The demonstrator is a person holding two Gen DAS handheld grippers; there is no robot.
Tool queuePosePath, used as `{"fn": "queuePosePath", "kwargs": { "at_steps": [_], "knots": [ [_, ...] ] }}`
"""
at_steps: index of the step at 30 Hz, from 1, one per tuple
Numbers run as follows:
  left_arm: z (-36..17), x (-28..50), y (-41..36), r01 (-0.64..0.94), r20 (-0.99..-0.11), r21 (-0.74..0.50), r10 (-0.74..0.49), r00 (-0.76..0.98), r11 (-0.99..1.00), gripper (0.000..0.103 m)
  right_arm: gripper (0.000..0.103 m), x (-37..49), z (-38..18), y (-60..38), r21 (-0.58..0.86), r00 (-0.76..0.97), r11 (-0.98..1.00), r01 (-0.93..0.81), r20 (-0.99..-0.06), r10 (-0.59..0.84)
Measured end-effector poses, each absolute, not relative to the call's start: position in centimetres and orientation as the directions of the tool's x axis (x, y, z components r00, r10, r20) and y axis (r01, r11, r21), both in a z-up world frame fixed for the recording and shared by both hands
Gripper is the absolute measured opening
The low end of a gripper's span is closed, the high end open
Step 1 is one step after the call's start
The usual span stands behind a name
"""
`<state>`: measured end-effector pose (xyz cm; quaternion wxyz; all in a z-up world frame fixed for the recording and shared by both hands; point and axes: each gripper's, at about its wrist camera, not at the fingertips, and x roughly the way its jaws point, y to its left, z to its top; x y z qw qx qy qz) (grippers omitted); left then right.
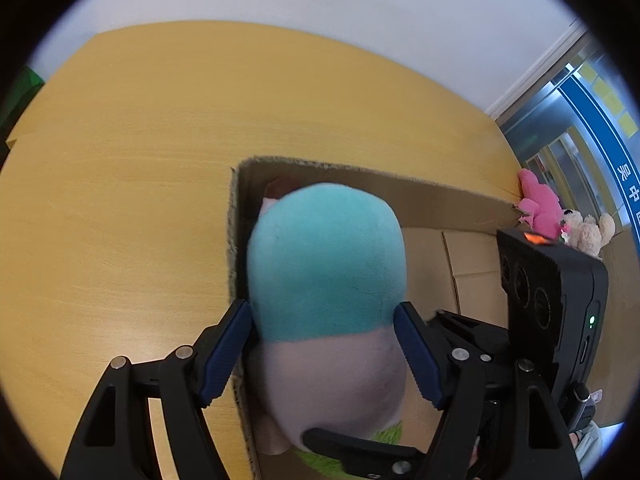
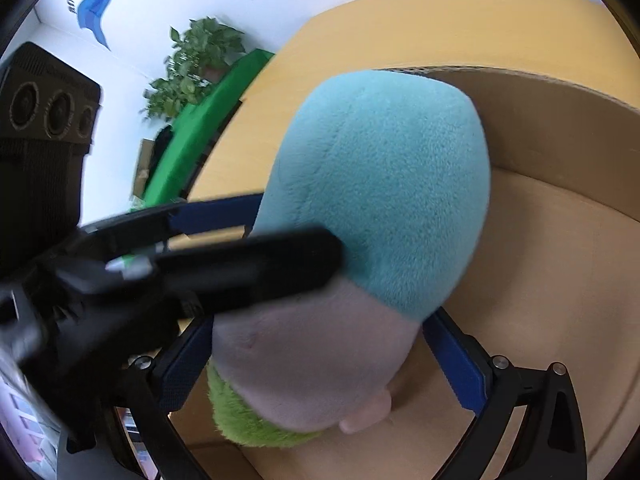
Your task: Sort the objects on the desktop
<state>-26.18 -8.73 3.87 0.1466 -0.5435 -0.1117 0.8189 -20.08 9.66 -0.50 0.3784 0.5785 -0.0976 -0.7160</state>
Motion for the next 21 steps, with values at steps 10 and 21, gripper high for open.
{"fn": "queuePosePath", "kwargs": {
  "at_steps": [10,21],
  "knots": [
    [7.9,-20.3,-10.7,-0.160,-0.803,-0.274,0.317,-0.505,-0.948,0.074,0.103,-19.5,4.6,15.8,0.509,-0.284,-0.755,0.414,-0.715,-0.638],
    [4.2,-11.9,-4.5,-0.453,-0.851,-0.145,0.344,-0.396,-0.880,0.074,0.073,-24.3,0.7,14.7,0.519,-0.304,-0.803,0.294,-0.746,-0.593]
  ]
}}
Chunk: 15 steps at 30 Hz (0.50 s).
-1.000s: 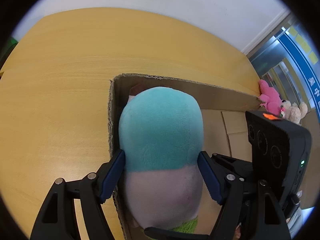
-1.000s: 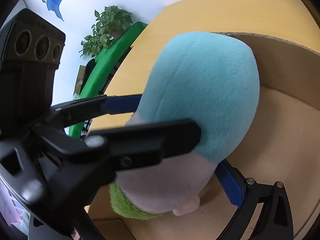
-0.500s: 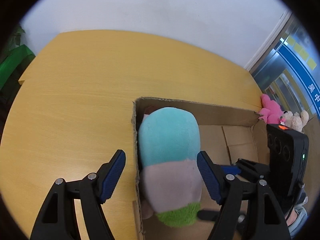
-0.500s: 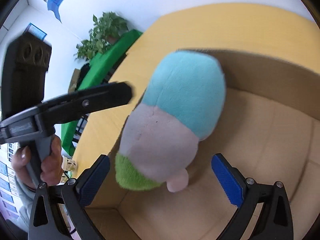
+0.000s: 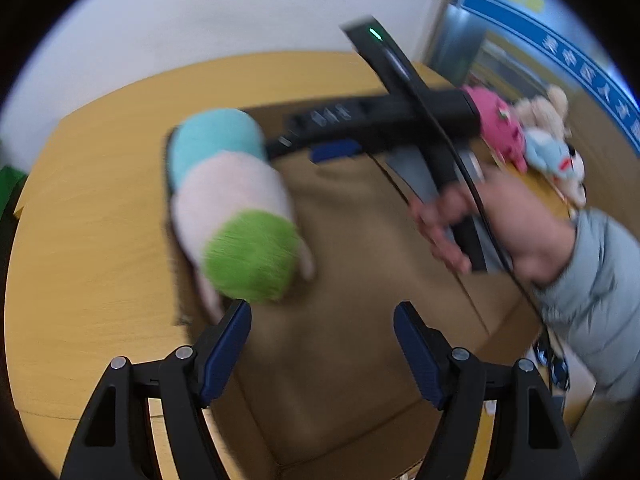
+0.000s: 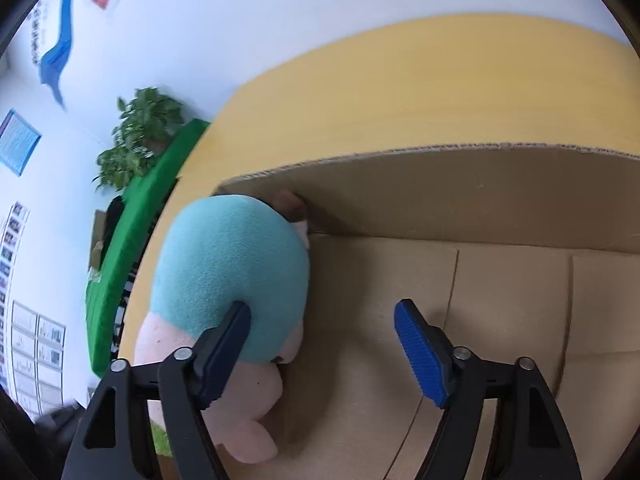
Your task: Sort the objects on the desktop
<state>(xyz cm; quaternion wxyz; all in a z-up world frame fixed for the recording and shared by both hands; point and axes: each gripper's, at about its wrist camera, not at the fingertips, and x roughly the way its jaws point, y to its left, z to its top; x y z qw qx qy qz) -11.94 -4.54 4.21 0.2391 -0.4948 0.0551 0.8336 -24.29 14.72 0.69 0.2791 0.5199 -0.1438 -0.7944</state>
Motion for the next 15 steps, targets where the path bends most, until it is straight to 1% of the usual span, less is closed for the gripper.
{"fn": "queuePosePath", "kwargs": {
  "at_steps": [4,6,7,8,9,11,13,15],
  "knots": [
    [4.1,-11.5,-4.3,-0.446,-0.860,-0.145,0.335,-0.384,-0.884,0.074,0.074,-24.6,1.5,12.6,0.502,-0.303,-0.805,0.317,-0.751,-0.587],
    [5.1,-11.0,-4.3,-0.441,-0.852,-0.145,0.338,-0.400,-0.886,0.074,0.079,-24.0,3.0,13.4,0.489,-0.319,-0.817,0.307,-0.755,-0.572],
    [5.6,-10.8,-4.3,-0.443,-0.846,-0.146,0.344,-0.408,-0.885,0.074,0.084,-23.9,3.5,13.5,0.483,-0.328,-0.820,0.307,-0.755,-0.568],
    [6.4,-10.4,-4.4,-0.445,-0.838,-0.144,0.348,-0.420,-0.884,0.074,0.089,-23.1,4.9,14.2,0.477,-0.340,-0.820,0.316,-0.750,-0.568],
    [6.8,-10.0,-4.4,-0.447,-0.833,-0.140,0.349,-0.430,-0.884,0.074,0.091,-21.9,6.2,15.8,0.473,-0.349,-0.816,0.333,-0.742,-0.572],
    [8.0,-9.2,-4.6,-0.445,-0.825,-0.134,0.349,-0.445,-0.885,0.074,0.099,-19.2,9.4,18.2,0.449,-0.376,-0.811,0.375,-0.726,-0.576],
    [9.3,-8.2,-5.6,-0.421,-0.820,-0.133,0.338,-0.461,-0.897,0.074,0.103,-15.9,13.0,20.2,0.408,-0.414,-0.810,0.422,-0.708,-0.573],
    [10.8,-7.0,-6.7,-0.394,-0.807,-0.146,0.340,-0.484,-0.908,0.074,0.103,-11.9,16.7,22.2,0.343,-0.476,-0.818,0.462,-0.682,-0.555]
  ]
}}
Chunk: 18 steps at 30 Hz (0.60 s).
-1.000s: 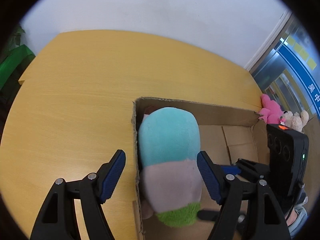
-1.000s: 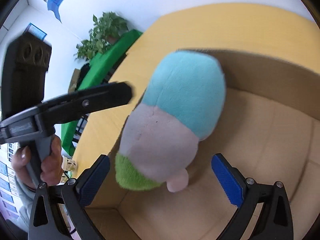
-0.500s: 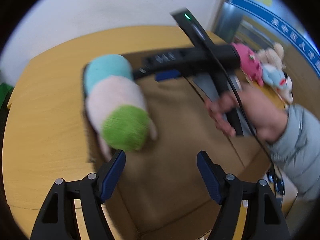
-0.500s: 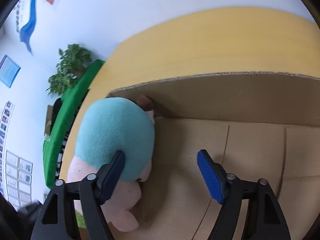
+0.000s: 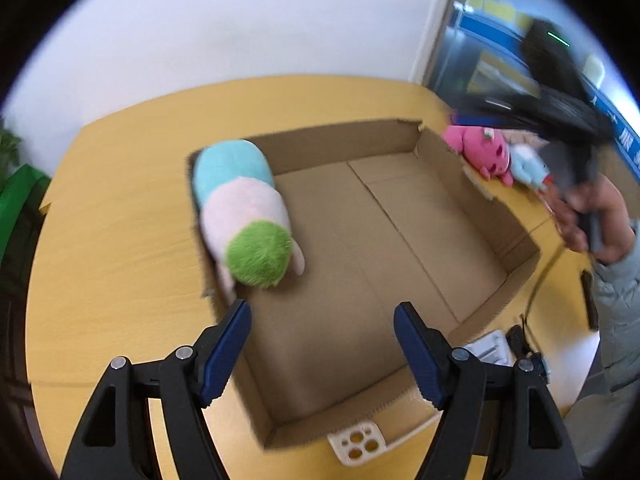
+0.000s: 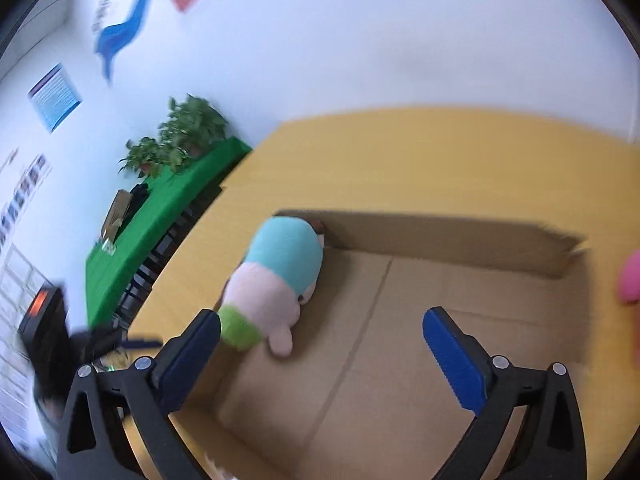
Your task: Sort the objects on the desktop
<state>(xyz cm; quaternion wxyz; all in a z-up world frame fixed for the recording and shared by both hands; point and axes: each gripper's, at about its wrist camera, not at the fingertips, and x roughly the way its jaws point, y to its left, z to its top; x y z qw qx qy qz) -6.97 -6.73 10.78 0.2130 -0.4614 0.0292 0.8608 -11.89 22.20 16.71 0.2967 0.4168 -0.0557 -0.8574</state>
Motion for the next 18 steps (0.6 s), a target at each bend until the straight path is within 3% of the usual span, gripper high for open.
{"fn": "queuePosePath", "kwargs": {
  "at_steps": [5,7,13,18],
  "knots": [
    [13.8,-2.8,-8.9,-0.346,-0.765,-0.112,0.303,-0.568,-0.931,0.074,0.103,-2.5,23.5,28.2,0.240,-0.608,-0.836,0.493,-0.591,-0.529],
    [14.1,-1.2,-8.9,-0.330,-0.740,-0.142,0.321,-0.590,-0.933,0.079,0.103,1.0,25.3,29.9,0.193,-0.656,-0.851,0.488,-0.562,-0.503],
    [11.5,1.7,-7.6,-0.214,-0.685,-0.134,0.247,-0.685,-0.968,0.079,0.103,7.9,25.3,32.8,0.138,-0.721,-0.879,0.456,-0.522,-0.456],
    [11.1,6.7,-6.9,-0.057,-0.481,-0.055,0.077,-0.873,-0.997,0.082,0.103,11.4,23.2,33.1,0.057,-0.784,-0.903,0.425,-0.476,-0.399]
  ]
}}
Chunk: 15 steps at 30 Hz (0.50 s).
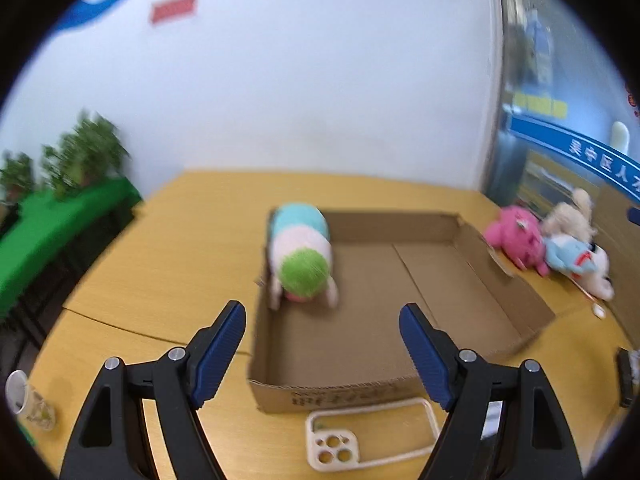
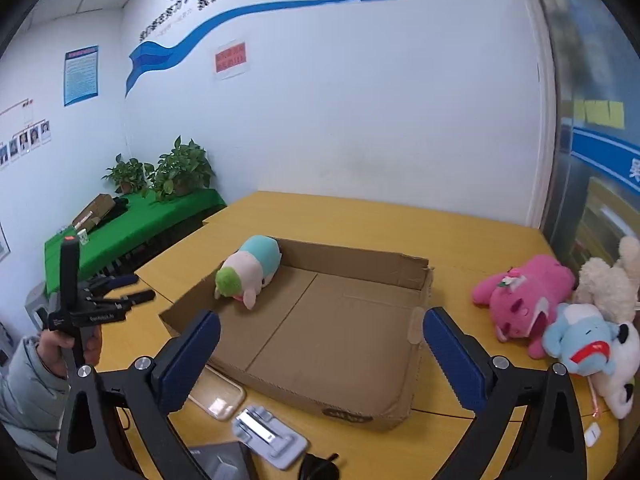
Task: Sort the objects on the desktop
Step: 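Move the left tool to the black charger box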
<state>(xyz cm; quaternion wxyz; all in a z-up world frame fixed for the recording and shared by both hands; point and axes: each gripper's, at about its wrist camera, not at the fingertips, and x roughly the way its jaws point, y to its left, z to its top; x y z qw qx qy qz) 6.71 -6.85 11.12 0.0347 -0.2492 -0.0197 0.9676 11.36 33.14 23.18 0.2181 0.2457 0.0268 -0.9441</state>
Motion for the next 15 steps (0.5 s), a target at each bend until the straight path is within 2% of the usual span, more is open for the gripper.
{"fn": "queuePosePath", "kwargs": {
  "at_steps": [2,5,8,12,13,15],
  "knots": [
    [11.1,8.2,-6.7,-0.023,-0.426,-0.040,0.038,-0.904,-0.999,0.088,0.103,12.8,21.9,32.9,0.027,-0.806,-0.903,0.429,-0.440,-0.396],
    [10.6,8.6,-6.1,-0.122,-0.469,-0.088,0.149,-0.871,-0.989,0.088,0.103,14.2,18.8,32.3,0.019,-0.801,-0.894,0.449,-0.434,-0.412],
    [9.4,8.4,-4.8,-0.199,-0.530,-0.130,0.238,-0.814,-0.971,0.088,0.103,14.8,15.3,31.5,0.057,-0.736,-0.872,0.486,-0.511,-0.444],
    [6.5,7.9,-2.0,-0.388,-0.672,-0.259,0.453,-0.586,-0.885,0.088,0.101,16.6,11.6,29.8,0.069,-0.631,-0.812,0.580,-0.592,-0.501],
    [5.4,7.9,-1.2,-0.414,-0.696,-0.296,0.491,-0.524,-0.861,0.088,0.099,17.2,10.2,29.2,0.063,-0.590,-0.794,0.605,-0.633,-0.500],
    [3.7,8.1,0.2,-0.440,-0.727,-0.328,0.521,-0.448,-0.836,0.088,0.086,17.9,7.5,28.5,0.078,-0.498,-0.757,0.649,-0.708,-0.501]
  ]
}}
